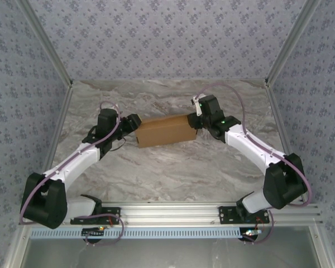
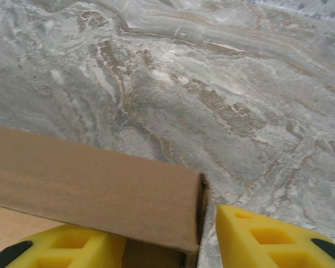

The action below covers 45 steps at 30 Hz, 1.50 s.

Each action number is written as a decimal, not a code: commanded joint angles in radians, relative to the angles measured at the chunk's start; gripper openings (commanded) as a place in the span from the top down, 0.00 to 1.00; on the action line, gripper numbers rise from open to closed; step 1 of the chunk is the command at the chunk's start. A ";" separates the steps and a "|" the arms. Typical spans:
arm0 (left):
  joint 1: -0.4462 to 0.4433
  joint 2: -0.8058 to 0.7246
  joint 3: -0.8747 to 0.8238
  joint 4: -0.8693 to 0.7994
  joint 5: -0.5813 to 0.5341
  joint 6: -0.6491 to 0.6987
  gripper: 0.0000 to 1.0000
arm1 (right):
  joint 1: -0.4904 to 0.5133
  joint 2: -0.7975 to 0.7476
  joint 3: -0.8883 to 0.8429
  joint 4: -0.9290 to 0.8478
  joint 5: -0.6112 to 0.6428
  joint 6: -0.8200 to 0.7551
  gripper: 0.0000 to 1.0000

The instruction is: Fold the paper box

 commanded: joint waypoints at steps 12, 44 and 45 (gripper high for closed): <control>-0.034 0.041 0.000 -0.180 -0.021 0.044 0.49 | -0.045 -0.086 0.057 -0.137 -0.104 -0.023 0.31; -0.037 0.046 -0.013 -0.159 -0.034 0.049 0.46 | -0.284 0.032 -0.059 -0.110 -0.457 0.159 0.48; -0.037 0.042 -0.017 -0.159 -0.033 0.047 0.46 | -0.285 0.032 -0.073 -0.107 -0.459 0.159 0.49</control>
